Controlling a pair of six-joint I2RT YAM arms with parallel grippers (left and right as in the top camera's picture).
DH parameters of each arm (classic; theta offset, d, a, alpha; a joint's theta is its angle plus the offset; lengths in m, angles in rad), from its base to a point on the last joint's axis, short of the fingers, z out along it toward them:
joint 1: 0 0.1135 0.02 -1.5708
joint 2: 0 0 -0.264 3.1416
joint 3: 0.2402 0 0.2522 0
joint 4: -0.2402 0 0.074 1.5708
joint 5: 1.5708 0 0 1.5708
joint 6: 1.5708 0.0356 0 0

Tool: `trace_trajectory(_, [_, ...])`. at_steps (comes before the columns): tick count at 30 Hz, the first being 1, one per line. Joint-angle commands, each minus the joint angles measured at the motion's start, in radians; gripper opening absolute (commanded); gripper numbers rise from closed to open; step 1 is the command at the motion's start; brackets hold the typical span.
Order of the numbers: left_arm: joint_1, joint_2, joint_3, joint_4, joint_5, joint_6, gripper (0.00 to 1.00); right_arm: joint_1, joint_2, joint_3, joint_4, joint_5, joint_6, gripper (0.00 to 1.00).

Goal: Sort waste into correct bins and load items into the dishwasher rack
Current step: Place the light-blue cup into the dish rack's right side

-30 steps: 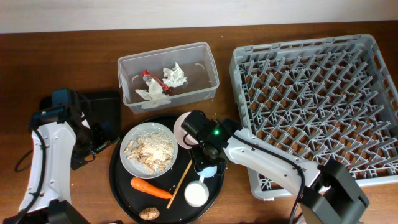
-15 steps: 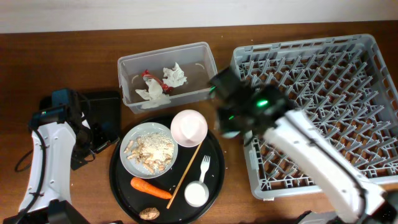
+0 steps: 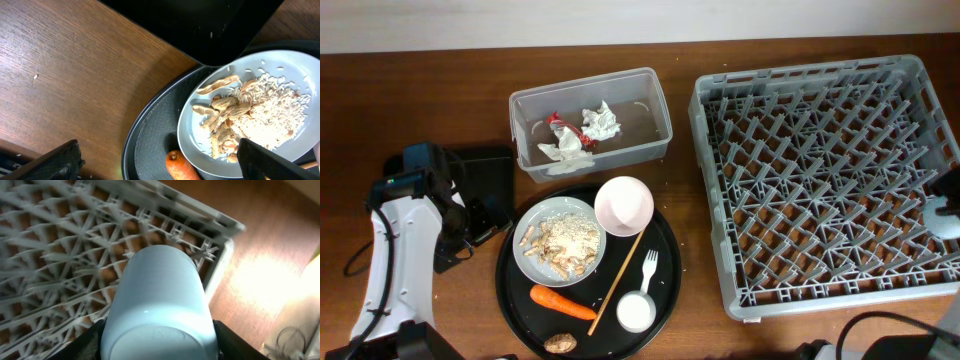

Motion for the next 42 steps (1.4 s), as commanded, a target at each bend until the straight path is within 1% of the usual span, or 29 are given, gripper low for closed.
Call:
trace_trajectory(1, [0.004, -0.008, -0.002, 0.001, 0.0, 0.016, 0.99, -0.081, -0.012, -0.117, 0.066, -0.092, -0.01, 0.57])
trace_trajectory(4, [0.003, -0.008, -0.002, 0.001, 0.0, 0.015, 0.99, -0.097, -0.012, -0.257, 0.196, -0.125, -0.01, 0.57])
trace_trajectory(6, [0.003, -0.008, -0.002, 0.0, 0.0, 0.015, 0.99, -0.097, -0.012, -0.31, 0.254, -0.125, -0.01, 0.57])
trace_trajectory(8, [0.003, -0.008, -0.002, 0.001, 0.0, 0.015, 0.99, -0.097, -0.011, -0.337, 0.293, -0.125, -0.01, 0.57])
trace_trajectory(13, [0.003, -0.008, -0.002, 0.001, 0.0, 0.016, 0.99, -0.097, -0.011, -0.338, 0.356, -0.148, -0.009, 0.57])
trace_trajectory(20, [0.003, -0.008, -0.002, 0.0, 0.0, 0.016, 0.99, -0.098, -0.011, -0.272, 0.352, -0.123, -0.01, 0.57])
trace_trajectory(29, [0.003, -0.008, -0.002, 0.001, 0.0, 0.015, 0.99, -0.098, -0.011, -0.272, 0.35, -0.055, -0.007, 0.57])
trace_trajectory(31, [0.003, -0.008, -0.002, 0.001, 0.0, 0.015, 0.99, -0.098, -0.009, -0.303, 0.354, -0.033, -0.006, 0.57])
trace_trajectory(35, [0.003, -0.008, -0.002, 0.0, 0.0, 0.015, 0.99, -0.097, 0.062, -0.323, 0.369, -0.053, -0.006, 0.57])
trace_trajectory(36, [0.003, -0.008, -0.002, 0.0, 0.0, 0.016, 0.99, -0.097, 0.074, -0.323, 0.367, -0.062, -0.006, 0.58])
trace_trajectory(37, [0.003, -0.008, -0.002, 0.0, 0.0, 0.015, 0.99, -0.097, 0.076, -0.323, 0.367, -0.068, -0.006, 0.71])
trace_trajectory(39, [0.003, -0.008, -0.002, 0.0, 0.0, 0.015, 0.99, -0.097, 0.076, -0.323, 0.371, -0.071, -0.006, 0.9])
trace_trajectory(41, [0.003, -0.008, -0.002, 0.0, 0.0, 0.016, 0.99, -0.097, 0.075, -0.322, 0.378, -0.112, -0.007, 0.93])
trace_trajectory(42, [0.003, -0.008, -0.002, 0.0, 0.0, 0.016, 0.99, -0.097, 0.071, -0.319, 0.378, -0.154, -0.018, 0.93])
